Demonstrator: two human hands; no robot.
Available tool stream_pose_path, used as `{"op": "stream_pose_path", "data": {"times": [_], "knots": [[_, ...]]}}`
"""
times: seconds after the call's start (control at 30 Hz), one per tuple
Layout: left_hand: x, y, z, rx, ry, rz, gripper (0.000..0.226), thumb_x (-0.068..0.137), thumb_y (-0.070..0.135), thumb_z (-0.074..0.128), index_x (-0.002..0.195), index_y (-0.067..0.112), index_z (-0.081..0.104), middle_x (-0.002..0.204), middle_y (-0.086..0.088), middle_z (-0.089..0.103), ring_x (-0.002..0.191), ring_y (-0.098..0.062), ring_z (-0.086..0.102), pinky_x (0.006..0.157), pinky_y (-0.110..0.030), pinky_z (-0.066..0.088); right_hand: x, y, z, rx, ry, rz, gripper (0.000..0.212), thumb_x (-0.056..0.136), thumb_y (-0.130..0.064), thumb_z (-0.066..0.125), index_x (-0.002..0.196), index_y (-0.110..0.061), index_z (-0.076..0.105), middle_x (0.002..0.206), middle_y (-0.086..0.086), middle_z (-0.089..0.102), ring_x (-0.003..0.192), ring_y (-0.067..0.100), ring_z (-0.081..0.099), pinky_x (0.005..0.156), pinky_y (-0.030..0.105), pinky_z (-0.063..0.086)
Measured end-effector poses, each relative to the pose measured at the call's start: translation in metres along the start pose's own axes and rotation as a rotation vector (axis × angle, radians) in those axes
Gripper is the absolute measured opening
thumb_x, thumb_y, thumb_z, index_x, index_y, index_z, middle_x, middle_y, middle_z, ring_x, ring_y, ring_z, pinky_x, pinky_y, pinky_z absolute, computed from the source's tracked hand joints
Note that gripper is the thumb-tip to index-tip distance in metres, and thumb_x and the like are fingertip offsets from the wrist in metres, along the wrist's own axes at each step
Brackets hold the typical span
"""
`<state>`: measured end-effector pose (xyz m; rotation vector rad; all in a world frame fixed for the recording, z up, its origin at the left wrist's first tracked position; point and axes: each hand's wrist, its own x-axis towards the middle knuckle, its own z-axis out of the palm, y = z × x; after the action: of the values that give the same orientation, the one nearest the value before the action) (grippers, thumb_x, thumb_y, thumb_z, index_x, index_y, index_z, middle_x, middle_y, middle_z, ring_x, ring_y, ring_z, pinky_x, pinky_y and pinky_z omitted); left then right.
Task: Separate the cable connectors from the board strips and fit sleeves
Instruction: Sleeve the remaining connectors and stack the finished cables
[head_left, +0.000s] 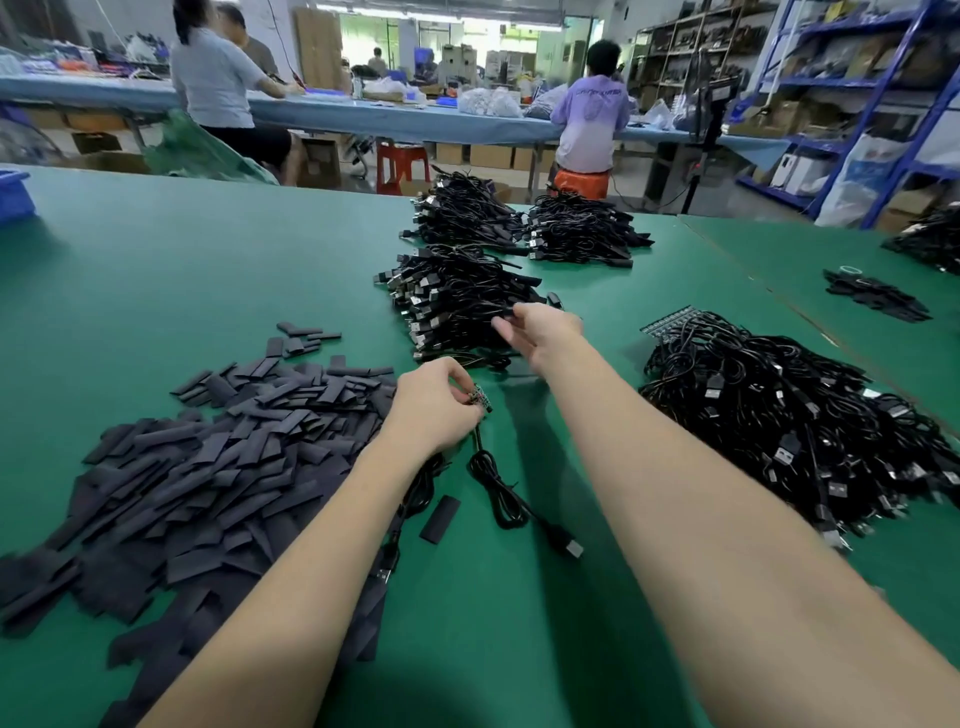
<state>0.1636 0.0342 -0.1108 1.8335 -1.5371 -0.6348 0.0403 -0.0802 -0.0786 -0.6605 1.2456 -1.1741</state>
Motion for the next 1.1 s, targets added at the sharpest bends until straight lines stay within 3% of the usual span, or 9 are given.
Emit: {"op": "stream_pose_path", "data": {"times": [0.13,0.27,0.37,0.47,0.53,0.63,0.83,0.97,1.1], "knots": [[-0.002,0.001,0.0,-0.042,-0.039,-0.064,0.039,0.079,0.025,0.082,0.111,0.022,0.059,0.103,0.005,0.065,0.091,-0.012,0.062,0.057,-0.014,0.041,0.008,0.009,0.009,-0.269,0.003,0.022,0.022,0.087,0.001,0.076,0.105,0.007,0.064,0.093,0.015,0.077,0.067,0.023,0.077,0.059,0.029,0.063],[-0.003,0.003,-0.001,-0.154,-0.088,-0.091,0.049,0.078,0.02,0.083,0.119,0.024,0.055,0.108,0.005,0.068,0.082,-0.013,0.068,0.064,-0.024,0.052,0.005,0.014,0.003,-0.453,0.053,-0.086,0.013,0.087,0.003,0.074,0.093,0.006,0.063,0.076,0.016,0.072,0.039,0.019,0.066,0.035,0.021,0.046],[-0.003,0.002,-0.001,-0.159,-0.119,-0.082,0.048,0.081,0.021,0.082,0.122,0.024,0.057,0.113,0.005,0.068,0.083,-0.006,0.063,0.058,-0.018,0.043,-0.002,0.01,0.0,-0.526,0.059,-0.155,0.013,0.088,-0.006,0.075,0.087,0.0,0.063,0.068,0.012,0.071,0.036,0.012,0.063,0.037,0.018,0.046],[-0.003,0.001,0.0,-0.103,-0.125,-0.06,0.044,0.083,0.025,0.079,0.124,0.023,0.064,0.119,0.004,0.066,0.104,-0.012,0.062,0.073,-0.019,0.044,-0.019,0.002,-0.004,-0.75,-0.002,-0.24,0.015,0.091,-0.02,0.07,0.081,-0.012,0.063,0.062,-0.002,0.073,0.042,0.008,0.062,0.043,0.021,0.045],[-0.003,0.001,0.001,-0.059,-0.114,-0.04,0.038,0.084,0.028,0.078,0.12,0.024,0.067,0.119,0.005,0.067,0.111,-0.013,0.061,0.082,-0.022,0.043,-0.032,0.001,-0.014,-0.926,-0.08,-0.282,0.014,0.089,-0.028,0.068,0.083,-0.016,0.068,0.068,-0.006,0.075,0.052,0.011,0.061,0.052,0.026,0.046],[-0.004,0.002,0.002,-0.104,-0.086,-0.031,0.029,0.083,0.025,0.077,0.11,0.027,0.065,0.112,0.006,0.068,0.106,-0.011,0.062,0.078,-0.022,0.045,-0.054,0.008,-0.034,-1.132,-0.183,-0.264,0.025,0.087,-0.04,0.073,0.088,-0.015,0.075,0.082,-0.003,0.078,0.063,0.013,0.062,0.054,0.025,0.045],[-0.001,0.013,-0.008,-0.477,-0.25,-0.058,0.027,0.081,0.02,0.082,0.103,0.02,0.067,0.077,0.007,0.072,0.066,-0.01,0.063,0.057,-0.023,0.051,-0.083,0.024,-0.066,-0.681,-0.261,-0.243,0.012,0.084,-0.025,0.084,0.087,-0.016,0.078,0.068,-0.003,0.073,0.06,0.007,0.063,0.051,0.015,0.047],[0.001,0.012,-0.013,-0.807,-0.332,-0.18,0.002,0.093,0.015,0.071,0.093,0.016,0.069,0.085,-0.001,0.069,0.07,-0.01,0.065,0.063,-0.02,0.052,-0.085,0.03,-0.078,-0.397,-0.347,-0.157,0.019,0.082,-0.026,0.085,0.097,-0.017,0.077,0.082,-0.005,0.075,0.063,0.006,0.066,0.058,0.017,0.05],[-0.003,0.011,-0.004,-0.845,-0.391,-0.124,0.006,0.092,0.013,0.071,0.097,0.015,0.07,0.081,0.004,0.072,0.072,-0.004,0.065,0.073,-0.017,0.053,-0.084,0.032,-0.081,-0.24,-0.39,-0.096,0.018,0.08,-0.027,0.084,0.096,-0.02,0.078,0.09,-0.006,0.076,0.069,0.009,0.069,0.059,0.018,0.052]]}}
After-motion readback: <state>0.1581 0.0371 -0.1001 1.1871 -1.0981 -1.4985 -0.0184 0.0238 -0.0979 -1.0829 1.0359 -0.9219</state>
